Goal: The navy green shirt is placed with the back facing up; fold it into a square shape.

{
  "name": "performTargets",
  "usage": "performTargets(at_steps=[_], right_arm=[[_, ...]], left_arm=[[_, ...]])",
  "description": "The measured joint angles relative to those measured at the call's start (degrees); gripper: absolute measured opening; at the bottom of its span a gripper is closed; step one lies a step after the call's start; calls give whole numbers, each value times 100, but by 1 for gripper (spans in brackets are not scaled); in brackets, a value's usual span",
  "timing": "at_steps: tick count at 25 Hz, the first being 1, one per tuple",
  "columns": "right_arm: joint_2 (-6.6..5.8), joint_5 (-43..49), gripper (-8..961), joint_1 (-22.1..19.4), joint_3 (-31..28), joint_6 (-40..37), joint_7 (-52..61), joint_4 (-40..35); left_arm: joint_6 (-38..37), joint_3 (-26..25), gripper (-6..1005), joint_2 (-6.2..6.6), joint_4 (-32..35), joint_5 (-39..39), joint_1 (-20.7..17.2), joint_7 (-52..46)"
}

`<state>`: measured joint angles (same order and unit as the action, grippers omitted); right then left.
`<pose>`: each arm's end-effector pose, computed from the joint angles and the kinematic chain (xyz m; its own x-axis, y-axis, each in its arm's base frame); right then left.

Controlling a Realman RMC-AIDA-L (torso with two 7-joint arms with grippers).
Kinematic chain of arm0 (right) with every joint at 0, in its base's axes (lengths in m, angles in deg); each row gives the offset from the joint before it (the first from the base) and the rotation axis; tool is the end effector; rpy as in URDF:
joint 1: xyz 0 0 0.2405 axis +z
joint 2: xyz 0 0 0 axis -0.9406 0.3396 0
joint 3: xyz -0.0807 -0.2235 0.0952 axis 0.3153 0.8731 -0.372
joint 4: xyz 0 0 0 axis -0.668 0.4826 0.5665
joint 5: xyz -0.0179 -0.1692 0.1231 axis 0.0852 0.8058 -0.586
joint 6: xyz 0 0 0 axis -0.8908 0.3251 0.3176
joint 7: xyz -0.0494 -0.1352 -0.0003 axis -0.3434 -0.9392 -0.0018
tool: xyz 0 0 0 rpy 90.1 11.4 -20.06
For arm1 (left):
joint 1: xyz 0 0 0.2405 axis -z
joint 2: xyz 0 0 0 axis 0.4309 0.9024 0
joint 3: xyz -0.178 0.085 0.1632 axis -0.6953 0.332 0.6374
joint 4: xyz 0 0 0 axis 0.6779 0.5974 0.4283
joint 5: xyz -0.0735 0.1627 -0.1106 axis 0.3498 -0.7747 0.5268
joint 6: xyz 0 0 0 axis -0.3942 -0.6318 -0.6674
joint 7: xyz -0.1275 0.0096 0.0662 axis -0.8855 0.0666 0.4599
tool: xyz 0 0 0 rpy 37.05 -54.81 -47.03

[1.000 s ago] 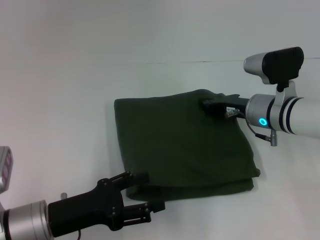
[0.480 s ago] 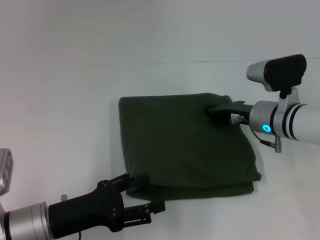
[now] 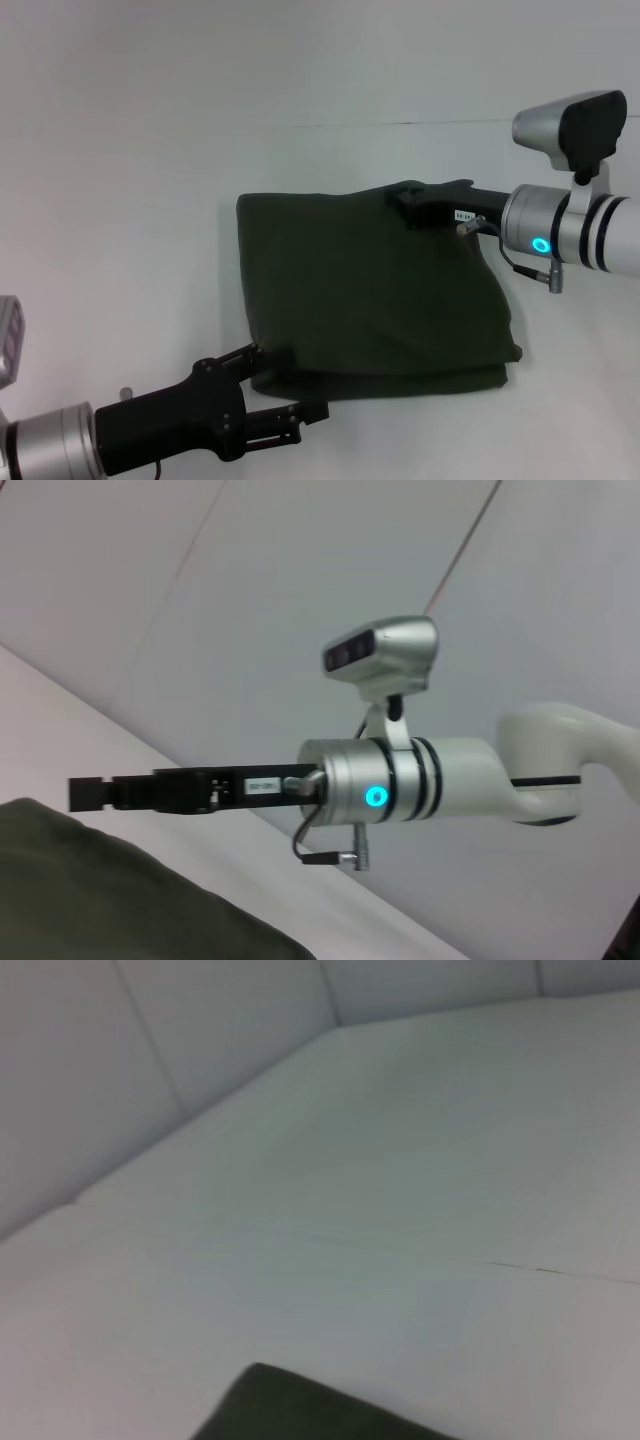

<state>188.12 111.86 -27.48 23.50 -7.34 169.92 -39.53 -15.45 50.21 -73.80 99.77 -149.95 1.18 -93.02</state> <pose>0.2352 0.4161 -0.0641 0.6624 -0.5135 -0.5455 -0.7344 -0.5889 -0.3374 -0.2707 0.2491 -0.0629 0.5446 0.4806 0.6874 0.5630 -0.8169 0.1252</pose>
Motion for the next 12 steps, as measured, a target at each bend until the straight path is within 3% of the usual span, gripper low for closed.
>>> performTargets(at_steps=[4,12], right_arm=[[-15,118,31,-42,76,-324,-10,12],[20,283,36,-49,184,255,-19,307]], left_arm=[[0,-70,901,1,1,3,-15,12],[-16,-89,901,2,15,7,-21,11]])
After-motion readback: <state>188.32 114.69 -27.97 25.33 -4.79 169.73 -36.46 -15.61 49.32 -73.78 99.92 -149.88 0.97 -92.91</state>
